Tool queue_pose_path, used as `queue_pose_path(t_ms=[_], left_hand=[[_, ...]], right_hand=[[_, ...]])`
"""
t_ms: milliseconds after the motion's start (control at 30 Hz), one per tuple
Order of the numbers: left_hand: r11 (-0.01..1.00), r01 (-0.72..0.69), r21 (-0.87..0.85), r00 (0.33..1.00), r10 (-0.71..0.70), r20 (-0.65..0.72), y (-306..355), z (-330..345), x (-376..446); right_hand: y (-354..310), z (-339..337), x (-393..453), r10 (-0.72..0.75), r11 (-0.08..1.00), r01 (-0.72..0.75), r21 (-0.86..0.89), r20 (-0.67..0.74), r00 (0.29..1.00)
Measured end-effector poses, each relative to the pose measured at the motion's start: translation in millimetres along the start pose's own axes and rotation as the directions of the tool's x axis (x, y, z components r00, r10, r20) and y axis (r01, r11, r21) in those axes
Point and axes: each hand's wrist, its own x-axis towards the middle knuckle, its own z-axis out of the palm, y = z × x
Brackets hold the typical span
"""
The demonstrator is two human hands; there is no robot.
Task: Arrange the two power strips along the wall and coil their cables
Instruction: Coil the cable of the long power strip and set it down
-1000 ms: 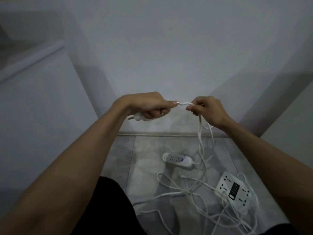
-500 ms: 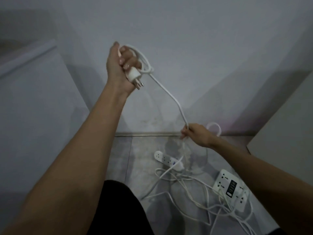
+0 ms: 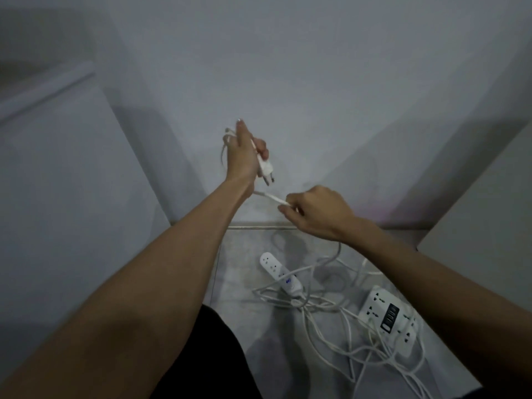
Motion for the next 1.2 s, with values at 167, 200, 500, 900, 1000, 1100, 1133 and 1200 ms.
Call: queue_pose_path(t_ms=[167, 200, 500, 900, 1000, 1100, 1133, 1200], left_hand=[[0.704, -0.331, 0.628, 0.904, 0.047, 0.425, -35.2, -14.5, -8.9], [0.657, -0.356, 0.664, 0.879, -0.006, 0.478, -38.3, -18.9, -9.9], [0.694, 0.092, 0.714, 0.365, -0.691, 0.624, 14.1, -15.1, -28.7], [0.43, 0.53, -0.731, 0.846, -0.332, 0.418, 14.8, -33.3, 24.4], [0.607, 0.333, -0.722, 0.918, -0.384, 0.1, 8.4, -28.4, 28.9], [0.649, 0.256, -0.717, 0.93, -0.367, 0.0, 12.1, -16.5, 20.3], [0.633, 0.238, -0.736, 0.935, -0.356, -0.003, 14.1, -12.6, 17.5], [0.616, 0.219, -0.756, 0.935, -0.355, -0.018, 12.7, -5.7, 14.3]], right_hand=[[13.3, -26.1, 1.7, 0.088, 0.993, -0.089, -0.074, -0.015, 0.996], [19.4, -27.4, 1.2, 0.124, 0.99, -0.125, -0.059, -0.023, 0.992], [78.0, -21.0, 1.1, 0.452, 0.748, -0.426, 0.509, 0.079, 0.888], [14.0, 58.7, -5.4, 0.293, 0.254, -0.542, 0.801, 0.47, 0.833], [6.0, 54.7, -1.8, 0.318, 0.51, -0.515, 0.689, 0.405, 0.857], [4.2, 39.0, 0.9, 0.236, 0.766, -0.428, 0.48, 0.408, 0.882], [3.2, 32.0, 1.5, 0.222, 0.814, -0.403, 0.417, 0.418, 0.881], [-0.5, 19.2, 2.4, 0.195, 0.847, -0.382, 0.369, 0.454, 0.869]])
